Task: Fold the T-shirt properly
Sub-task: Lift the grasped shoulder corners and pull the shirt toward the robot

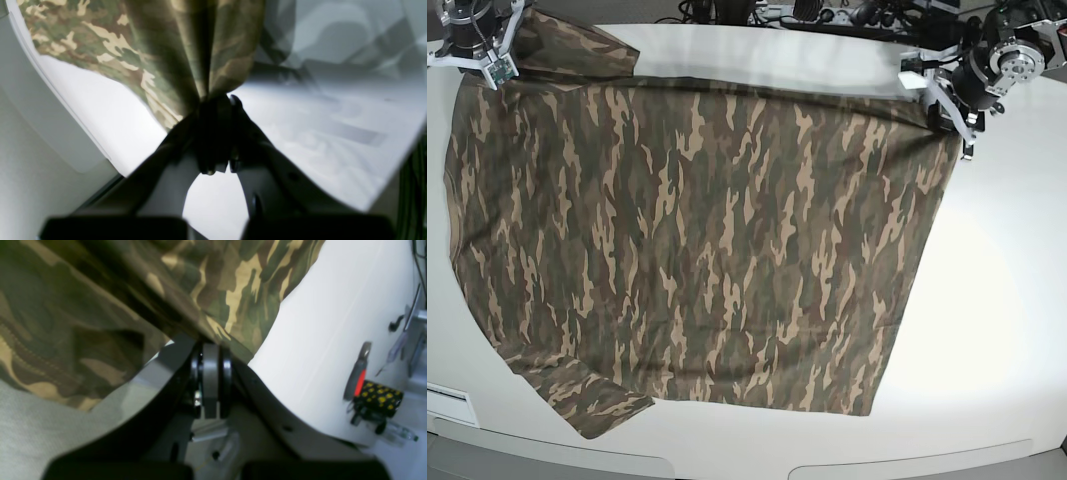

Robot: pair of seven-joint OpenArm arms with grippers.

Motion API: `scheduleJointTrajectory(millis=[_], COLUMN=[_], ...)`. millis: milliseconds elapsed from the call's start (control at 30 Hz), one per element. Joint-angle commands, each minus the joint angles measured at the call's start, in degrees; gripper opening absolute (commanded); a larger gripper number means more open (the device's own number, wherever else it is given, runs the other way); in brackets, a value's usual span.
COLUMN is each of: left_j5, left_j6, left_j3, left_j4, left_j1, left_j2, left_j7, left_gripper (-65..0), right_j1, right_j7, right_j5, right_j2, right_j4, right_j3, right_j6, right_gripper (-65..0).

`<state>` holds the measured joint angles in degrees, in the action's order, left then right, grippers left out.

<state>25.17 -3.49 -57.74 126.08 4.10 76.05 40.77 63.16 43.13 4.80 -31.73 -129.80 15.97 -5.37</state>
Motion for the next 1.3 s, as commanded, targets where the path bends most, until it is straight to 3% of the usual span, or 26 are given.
scheduleJointTrajectory(millis=[0,133,367,500,667,800,900,1000,1267], left_j5=[1.92,5.46,10.71,15.28,19.96,13.77,9.88,7.52,6.91], left_j6=[0.76,0.81,1.27,3.72,9.29,9.27,7.19,6.88,6.91], left_j3=[0.42,0.42,0.42,0.61,4.68,11.1,15.89,19.67,21.81], left_j4=[1.09,3.39,6.64,6.67,6.64,6.38,4.83,2.19,-2.78], left_j1=[0.96,6.08,13.0,13.31,13.16,13.16,13.16,13.03,13.0], left_j2=[1.42,1.38,1.36,0.87,-0.83,-3.56,-6.32,-9.09,-12.94], left_j7=[1.77,2.95,4.92,4.9,2.36,-5.49,-9.4,-13.03,-14.62], left_gripper=[-65.0,-65.0,-65.0,-65.0,-65.0,-65.0,-65.0,-65.0,-65.0], right_j1=[1.27,3.61,6.51,5.9,0.2,-6.27,-11.52,-16.7,-26.93], right_j7=[1.18,2.38,3.21,0.28,-3.32,-7.48,-9.29,-10.45,-11.02], right_j5=[2.71,5.84,7.13,11.93,14.08,9.49,4.26,2.6,-1.51], right_j2=[-0.37,-0.33,-0.35,-0.42,-0.7,-0.7,-0.7,-0.72,-1.18], right_j4=[-0.7,-0.7,-0.7,-0.72,-0.68,-0.37,1.64,5.92,16.06], right_j3=[0.63,0.63,0.63,0.63,0.63,0.63,0.63,0.63,0.63], right_j6=[1.75,3.8,3.93,6.69,7.28,2.51,-1.4,-2.69,-5.99], right_gripper=[-65.0,-65.0,-65.0,-65.0,-65.0,-65.0,-65.0,-65.0,-65.0])
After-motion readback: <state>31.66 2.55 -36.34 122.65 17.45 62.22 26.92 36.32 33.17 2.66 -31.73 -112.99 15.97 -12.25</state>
